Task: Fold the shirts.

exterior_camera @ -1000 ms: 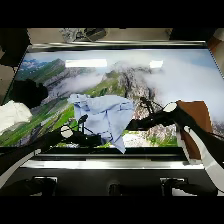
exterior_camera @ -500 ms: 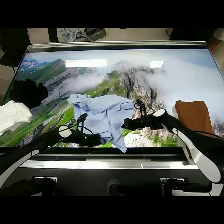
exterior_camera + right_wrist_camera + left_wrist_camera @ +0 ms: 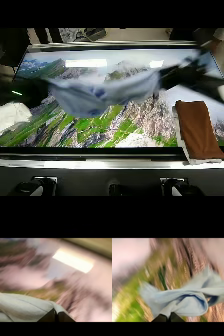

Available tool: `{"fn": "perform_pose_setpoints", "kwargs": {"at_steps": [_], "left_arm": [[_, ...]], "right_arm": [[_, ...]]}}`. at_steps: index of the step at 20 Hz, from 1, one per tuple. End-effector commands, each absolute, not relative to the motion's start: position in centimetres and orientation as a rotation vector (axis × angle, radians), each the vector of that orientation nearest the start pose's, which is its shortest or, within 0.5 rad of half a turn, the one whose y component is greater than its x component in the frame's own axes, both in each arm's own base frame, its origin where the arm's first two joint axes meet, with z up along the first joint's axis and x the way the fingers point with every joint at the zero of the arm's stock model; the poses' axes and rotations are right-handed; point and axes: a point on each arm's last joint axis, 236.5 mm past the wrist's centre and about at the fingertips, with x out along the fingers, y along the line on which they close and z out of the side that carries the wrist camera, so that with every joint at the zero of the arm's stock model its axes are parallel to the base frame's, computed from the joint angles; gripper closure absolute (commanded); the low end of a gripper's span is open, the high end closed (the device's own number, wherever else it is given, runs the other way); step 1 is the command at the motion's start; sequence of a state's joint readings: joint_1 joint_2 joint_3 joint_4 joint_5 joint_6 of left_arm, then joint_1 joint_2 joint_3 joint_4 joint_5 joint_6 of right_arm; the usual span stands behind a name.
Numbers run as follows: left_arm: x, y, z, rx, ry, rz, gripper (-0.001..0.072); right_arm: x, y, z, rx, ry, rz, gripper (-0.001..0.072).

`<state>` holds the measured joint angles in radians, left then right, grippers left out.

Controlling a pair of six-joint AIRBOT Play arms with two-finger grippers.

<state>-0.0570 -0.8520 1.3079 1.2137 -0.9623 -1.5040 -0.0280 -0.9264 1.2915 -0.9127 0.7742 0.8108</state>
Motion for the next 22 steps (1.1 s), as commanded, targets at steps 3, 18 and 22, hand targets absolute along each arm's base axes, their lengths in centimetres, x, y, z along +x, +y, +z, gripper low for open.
{"fn": "perform_pose_setpoints", "kwargs": {"at_steps": [3, 18, 22], "left_arm": [[22.3, 1.3, 55.3, -0.121, -0.204, 0.055, 0.0669], [31.3, 3.0, 42.8, -0.182, 0.297, 0.033, 0.0670], [40.5, 4.0, 21.7, -0.272, 0.836, -0.016, 0.0670]], "right_arm": [[20.5, 0.2, 55.6, -0.450, -0.351, -0.080, 0.0668], [30.2, -1.1, 39.2, -0.377, 0.325, 0.058, 0.0668], [41.0, 1.2, 19.8, -0.210, 0.899, 0.339, 0.0668]]}}
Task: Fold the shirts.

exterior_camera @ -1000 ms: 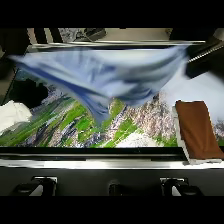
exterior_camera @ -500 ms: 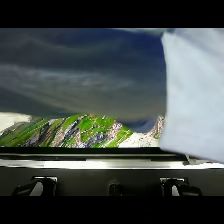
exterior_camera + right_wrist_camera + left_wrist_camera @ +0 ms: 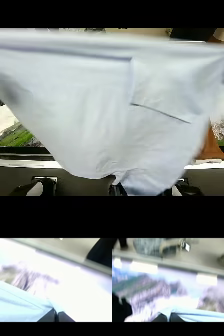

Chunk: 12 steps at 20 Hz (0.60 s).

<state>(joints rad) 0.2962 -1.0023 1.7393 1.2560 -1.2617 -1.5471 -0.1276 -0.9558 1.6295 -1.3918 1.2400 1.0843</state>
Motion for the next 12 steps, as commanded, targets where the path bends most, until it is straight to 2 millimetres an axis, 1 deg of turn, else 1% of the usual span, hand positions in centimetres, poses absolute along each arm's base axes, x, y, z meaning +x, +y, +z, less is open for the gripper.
{"fn": "perform_pose_setpoints", "kwargs": {"at_steps": [1, 2, 3, 4, 5, 6, 7, 8, 9, 10, 11, 12], "left_arm": [[41.9, 4.2, 16.8, -0.305, 0.933, -0.013, 0.0669], [43.1, 4.6, 12.6, -0.334, 1.000, -0.002, 0.0670], [44.6, 5.1, 8.9, -0.356, 1.047, 0.011, 0.0670], [45.9, 5.4, 6.2, -0.375, 1.078, 0.019, 0.0669], [47.3, 5.8, 3.8, -0.394, 1.100, 0.025, 0.0669], [48.6, 5.9, 2.2, -0.413, 1.107, 0.024, 0.0669], [50.0, 5.9, 1.0, -0.437, 1.104, 0.021, 0.0669], [51.3, 6.0, 0.1, -0.456, 1.095, 0.018, 0.0669], [52.3, 6.0, -0.4, -0.464, 1.082, 0.010, 0.0669], [53.1, 5.7, -0.5, -0.456, 1.070, -0.019, 0.0669], [53.5, 5.7, -0.3, -0.425, 1.061, -0.045, 0.0669], [53.7, 5.7, 0.1, -0.388, 1.050, -0.066, 0.0668]], "right_arm": [[43.3, 2.2, 15.8, -0.152, 0.969, 0.393, 0.0668], [46.2, 3.1, 11.9, -0.100, 1.001, 0.420, 0.0668], [48.3, 4.1, 8.8, -0.057, 1.017, 0.439, 0.0668], [50.5, 5.3, 6.1, -0.010, 1.009, 0.452, 0.0668], [52.6, 6.1, 4.4, 0.031, 0.978, 0.444, 0.0668], [54.6, 6.5, 3.4, 0.065, 0.928, 0.425, 0.0668], [56.6, 6.5, 3.0, 0.090, 0.866, 0.391, 0.0668], [58.2, 5.9, 2.9, 0.098, 0.814, 0.352, 0.0668], [59.0, 5.5, 3.0, 0.097, 0.785, 0.331, 0.0668], [59.2, 5.2, 3.1, 0.092, 0.776, 0.322, 0.0668], [58.9, 4.9, 3.1, 0.085, 0.786, 0.324, 0.0668], [58.3, 4.6, 3.1, 0.064, 0.808, 0.345, 0.0668]]}}
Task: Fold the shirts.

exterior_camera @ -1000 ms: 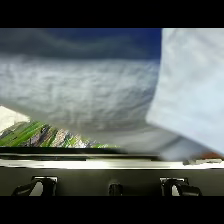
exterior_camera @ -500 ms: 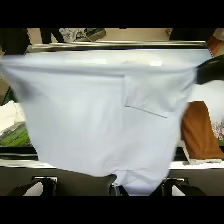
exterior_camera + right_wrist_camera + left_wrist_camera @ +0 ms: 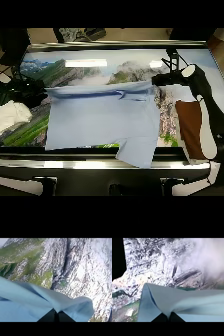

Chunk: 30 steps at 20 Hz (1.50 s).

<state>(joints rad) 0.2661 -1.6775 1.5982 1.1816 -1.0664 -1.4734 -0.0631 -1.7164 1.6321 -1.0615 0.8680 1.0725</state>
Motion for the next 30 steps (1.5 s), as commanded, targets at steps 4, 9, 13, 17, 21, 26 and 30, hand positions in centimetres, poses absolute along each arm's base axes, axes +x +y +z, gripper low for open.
{"fn": "perform_pose_setpoints", "kwargs": {"at_steps": [4, 9, 13, 17, 21, 26, 30], "left_arm": [[49.0, 5.3, 0.0, -0.339, 1.224, -0.143, 0.0668], [42.4, 3.7, -6.1, -0.397, 1.528, -0.178, 0.0669], [39.8, 3.0, -8.1, -0.431, 1.628, -0.188, 0.0669], [40.2, 3.3, -8.2, -0.435, 1.607, -0.175, 0.0666], [40.2, 5.0, -5.6, -0.463, 1.601, -0.157, 0.0249], [32.9, 6.6, -4.2, -0.545, 1.717, -0.077, 0.0250], [23.3, 6.3, -8.7, -0.560, 1.805, 0.007, 0.0250]], "right_arm": [[52.3, 2.7, 2.0, -0.010, 1.033, 0.420, 0.0667], [44.4, 3.2, -4.4, -0.010, 1.402, 0.499, 0.0667], [43.5, 3.4, -6.4, 0.042, 1.464, 0.479, 0.0667], [43.3, 3.7, -7.3, 0.086, 1.495, 0.467, 0.0665], [43.2, 1.8, -4.8, 0.045, 1.458, 0.458, 0.0235], [38.7, -3.5, -0.8, 0.080, 1.522, 0.433, 0.0211], [37.0, -2.5, -1.6, 0.088, 1.543, 0.496, 0.0213]]}}
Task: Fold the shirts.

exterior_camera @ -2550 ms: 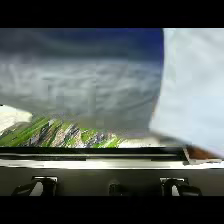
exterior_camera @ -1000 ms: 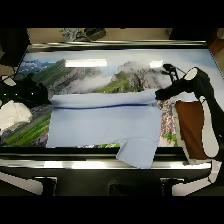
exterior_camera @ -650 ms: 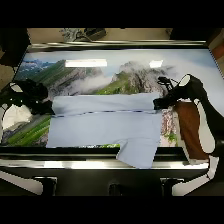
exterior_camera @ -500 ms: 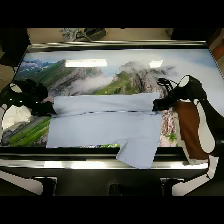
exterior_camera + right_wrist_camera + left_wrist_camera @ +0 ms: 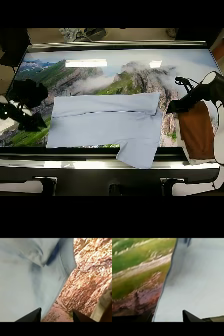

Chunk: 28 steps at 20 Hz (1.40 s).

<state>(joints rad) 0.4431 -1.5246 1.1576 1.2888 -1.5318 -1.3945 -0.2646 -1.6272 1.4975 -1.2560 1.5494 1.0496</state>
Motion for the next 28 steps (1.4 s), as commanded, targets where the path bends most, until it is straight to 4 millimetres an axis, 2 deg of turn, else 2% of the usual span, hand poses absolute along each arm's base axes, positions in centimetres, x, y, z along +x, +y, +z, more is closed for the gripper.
{"fn": "perform_pose_setpoints", "kwargs": {"at_steps": [1, 4, 6, 8, 11, 12, 13, 14, 15, 16, 19, 21, 23, 25, 28], "left_arm": [[22.3, 6.0, -9.3, -0.565, 1.797, 0.002, 0.0251], [20.9, 5.0, -10.2, -0.586, 1.816, -0.033, 0.0253], [21.7, 4.3, -10.4, -0.626, 1.776, -0.041, 0.0257], [22.2, 3.8, -10.7, -0.660, 1.749, -0.040, 0.0295], [21.9, 2.9, -11.4, -0.711, 1.745, -0.025, 0.0320], [21.7, 2.7, -11.8, -0.723, 1.745, -0.022, 0.0348], [21.6, 2.7, -12.1, -0.723, 1.741, -0.014, 0.0478], [21.9, 2.9, -12.2, -0.717, 1.728, -0.007, 0.0559], [22.2, 3.1, -12.1, -0.711, 1.713, -0.001, 0.0637], [22.4, 3.2, -12.1, -0.708, 1.707, 0.000, 0.0667], [22.4, 3.2, -12.0, -0.704, 1.704, -0.002, 0.0668], [22.5, 3.2, -11.9, -0.703, 1.701, -0.003, 0.0669], [22.6, 3.3, -11.8, -0.683, 1.693, -0.021, 0.0669], [22.6, 3.3, -11.8, -0.673, 1.690, -0.030, 0.0669], [22.6, 3.3, -11.7, -0.673, 1.688, -0.030, 0.0669]], "right_arm": [[36.7, -2.2, -1.9, 0.092, 1.544, 0.513, 0.0213], [36.4, -2.1, -2.2, 0.091, 1.554, 0.523, 0.0213], [36.2, -2.1, -2.0, 0.091, 1.557, 0.526, 0.0213], [35.8, -2.0, -1.7, 0.088, 1.565, 0.536, 0.0213], [35.3, -1.9, -1.6, 0.085, 1.564, 0.533, 0.0210], [34.7, -1.8, -1.8, 0.088, 1.573, 0.536, 0.0210], [34.1, -1.6, -2.0, 0.091, 1.585, 0.543, 0.0210], [33.5, -1.5, -2.2, 0.089, 1.590, 0.549, 0.0210], [32.9, -1.3, -2.4, 0.086, 1.589, 0.549, 0.0210], [32.3, -1.2, -2.5, 0.083, 1.586, 0.545, 0.0210], [29.4, -0.3, -3.1, 0.099, 1.610, 0.557, 0.0203], [26.3, 1.7, -4.2, 0.148, 1.629, 0.618, 0.0137], [23.9, 3.8, -5.9, 0.241, 1.626, 0.633, 0.0109], [22.6, 5.4, -7.7, 0.318, 1.617, 0.638, 0.0110], [21.7, 5.9, -9.9, 0.355, 1.613, 0.598, 0.0115]]}}
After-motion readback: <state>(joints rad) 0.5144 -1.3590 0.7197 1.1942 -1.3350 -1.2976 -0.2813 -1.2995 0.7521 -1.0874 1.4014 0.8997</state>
